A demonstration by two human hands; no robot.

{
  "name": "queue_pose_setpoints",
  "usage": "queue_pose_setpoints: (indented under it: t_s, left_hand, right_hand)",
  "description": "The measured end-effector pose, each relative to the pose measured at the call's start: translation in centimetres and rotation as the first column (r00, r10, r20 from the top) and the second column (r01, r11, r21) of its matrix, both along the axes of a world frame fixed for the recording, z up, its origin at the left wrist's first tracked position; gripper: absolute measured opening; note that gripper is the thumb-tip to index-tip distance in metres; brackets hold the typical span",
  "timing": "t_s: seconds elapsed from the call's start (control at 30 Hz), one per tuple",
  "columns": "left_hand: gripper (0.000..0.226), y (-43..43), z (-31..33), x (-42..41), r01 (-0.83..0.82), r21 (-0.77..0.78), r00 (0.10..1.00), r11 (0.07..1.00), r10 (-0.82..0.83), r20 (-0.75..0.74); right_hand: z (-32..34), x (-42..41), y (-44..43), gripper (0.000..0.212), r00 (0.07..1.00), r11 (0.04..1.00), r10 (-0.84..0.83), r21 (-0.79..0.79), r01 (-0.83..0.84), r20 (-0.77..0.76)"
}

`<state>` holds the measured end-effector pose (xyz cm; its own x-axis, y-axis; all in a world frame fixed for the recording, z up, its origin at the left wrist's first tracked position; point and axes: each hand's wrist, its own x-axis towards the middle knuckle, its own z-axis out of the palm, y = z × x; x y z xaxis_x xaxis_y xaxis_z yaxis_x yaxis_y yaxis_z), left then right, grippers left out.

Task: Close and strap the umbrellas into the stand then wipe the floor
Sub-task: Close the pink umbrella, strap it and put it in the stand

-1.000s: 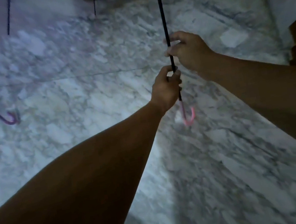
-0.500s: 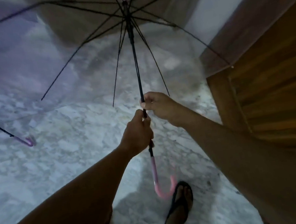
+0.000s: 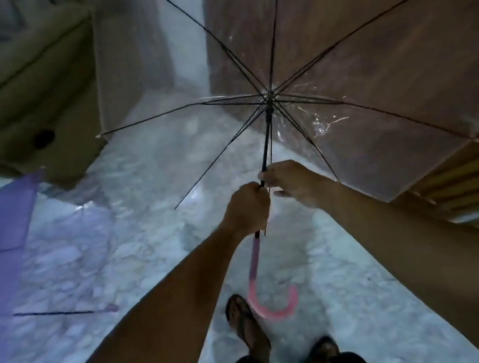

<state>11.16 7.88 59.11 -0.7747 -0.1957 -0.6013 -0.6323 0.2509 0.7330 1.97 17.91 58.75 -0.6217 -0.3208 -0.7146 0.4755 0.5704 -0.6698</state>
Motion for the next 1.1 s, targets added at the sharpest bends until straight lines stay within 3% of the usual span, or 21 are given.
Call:
queue_pose_setpoints:
  t_s: [0.2, 0.33, 0.47, 0.57, 0.67, 0.8, 0.93, 1.1]
  left_hand:
    - [0.011, 9.8, 8.9, 1.1, 0.301, 0.038, 0.952, 0.953, -0.297, -0.069]
    - [0.017, 19.3, 15.0, 4.1, 0.301, 0.215, 0.953, 0.929, -0.3, -0.038]
    - [0.037, 31.5, 20.5, 11.3, 0.39, 0.314, 0.92, 0.866, -0.357, -0.16]
    - [0.036, 40.4, 23.9, 16.6, 0.567, 0.259, 0.819, 0.782, -0.502, -0.277]
    - [0.031, 48.2, 27.3, 21.4, 0.755, 0.189, 0.643, 0.627, -0.653, -0.401]
    - [0.04, 55.5, 32.2, 26.2, 0.867, 0.091, 0.455, 0.491, -0.702, -0.548]
    - [0.036, 60.6, 36.0, 28.9, 0.938, 0.009, 0.284, 0.346, -0.752, -0.595]
    - [0.031, 65.8, 37.1, 28.3, 0.957, -0.091, 0.16, 0.275, -0.765, -0.624]
  right_hand:
    - [9.4, 4.4, 12.1, 0.004, 0.965, 0.967, -0.242, -0.105, 0.232, -0.1]
    - [13.2, 10.8, 22.4, 0.011, 0.868, 0.894, -0.439, -0.205, 0.398, -0.231]
    - [18.7, 20.2, 34.0, 0.018, 0.731, 0.79, -0.61, -0.299, 0.535, -0.306]
    - [24.0, 28.6, 42.6, 0.015, 0.586, 0.673, -0.739, -0.335, 0.659, -0.333]
    - [29.4, 36.3, 49.9, 0.015, 0.461, 0.596, -0.787, -0.314, 0.739, -0.41]
    - [35.5, 43.6, 57.0, 0.015, 0.351, 0.539, -0.794, -0.308, 0.784, -0.497]
    - [39.4, 47.0, 62.7, 0.012, 0.19, 0.421, -0.829, -0.363, 0.831, -0.526]
    - [41.5, 45.4, 68.2, 0.012, -0.038, 0.244, -0.841, -0.44, 0.864, -0.54]
